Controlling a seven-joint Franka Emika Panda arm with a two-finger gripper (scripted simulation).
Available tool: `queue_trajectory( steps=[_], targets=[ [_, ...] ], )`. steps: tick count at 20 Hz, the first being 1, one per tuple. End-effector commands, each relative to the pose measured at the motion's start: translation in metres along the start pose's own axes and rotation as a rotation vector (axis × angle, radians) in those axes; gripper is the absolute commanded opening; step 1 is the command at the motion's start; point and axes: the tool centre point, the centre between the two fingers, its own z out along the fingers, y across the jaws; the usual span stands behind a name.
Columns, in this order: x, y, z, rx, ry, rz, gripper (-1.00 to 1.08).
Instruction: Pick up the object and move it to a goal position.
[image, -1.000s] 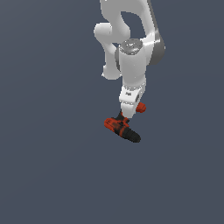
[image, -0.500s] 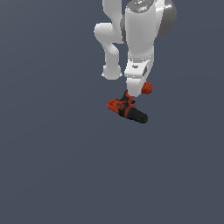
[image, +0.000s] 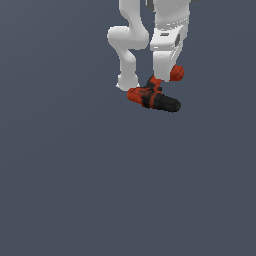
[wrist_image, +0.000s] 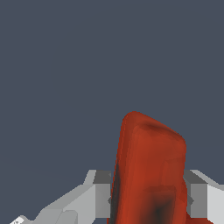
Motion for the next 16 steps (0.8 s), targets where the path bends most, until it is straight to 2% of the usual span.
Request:
queue_trajectory(
  steps=[1, 9, 16],
  targets=[
    [0.004, -0.011, -0.022, -0.006, 0.004, -0.001, -1.00],
    [0.010, -0.035, -0.062, -0.006, 0.004, 0.000, -1.00],
    [0.012, -0.041, -0.074, -0.006, 0.004, 0.001, -1.00]
  ],
)
